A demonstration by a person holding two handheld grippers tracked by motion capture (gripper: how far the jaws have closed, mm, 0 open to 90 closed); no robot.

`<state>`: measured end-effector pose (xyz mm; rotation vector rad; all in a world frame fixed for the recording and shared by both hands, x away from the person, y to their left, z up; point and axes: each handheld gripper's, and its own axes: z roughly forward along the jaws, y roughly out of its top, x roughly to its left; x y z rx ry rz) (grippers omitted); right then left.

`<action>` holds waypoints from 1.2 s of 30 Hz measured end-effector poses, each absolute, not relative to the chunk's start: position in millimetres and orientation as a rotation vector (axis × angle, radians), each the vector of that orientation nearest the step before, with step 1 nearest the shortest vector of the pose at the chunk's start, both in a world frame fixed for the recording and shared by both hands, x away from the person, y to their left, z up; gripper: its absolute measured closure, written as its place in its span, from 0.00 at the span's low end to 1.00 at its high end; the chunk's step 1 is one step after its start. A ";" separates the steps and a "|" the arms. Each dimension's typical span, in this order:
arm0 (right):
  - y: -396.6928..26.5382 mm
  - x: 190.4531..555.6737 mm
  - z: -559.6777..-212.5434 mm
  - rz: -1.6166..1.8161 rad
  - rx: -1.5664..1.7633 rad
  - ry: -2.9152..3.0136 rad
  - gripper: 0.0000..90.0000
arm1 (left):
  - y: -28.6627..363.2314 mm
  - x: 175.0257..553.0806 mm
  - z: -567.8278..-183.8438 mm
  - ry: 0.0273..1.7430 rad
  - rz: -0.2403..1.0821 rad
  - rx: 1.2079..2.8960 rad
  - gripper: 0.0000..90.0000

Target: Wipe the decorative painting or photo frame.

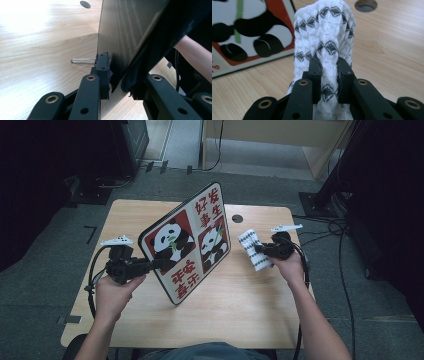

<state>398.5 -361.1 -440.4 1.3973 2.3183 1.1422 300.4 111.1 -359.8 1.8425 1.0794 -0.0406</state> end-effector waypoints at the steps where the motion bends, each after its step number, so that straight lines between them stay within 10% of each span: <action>1: -355.2 398.8 -436.4 1.149 1.368 2.324 0.87 | 110.5 300.6 -360.1 1.080 -0.037 1.845 0.83; 36: -322.5 430.1 -354.2 1.172 1.260 2.378 0.87 | 111.8 302.0 -360.2 1.063 -0.028 1.865 0.85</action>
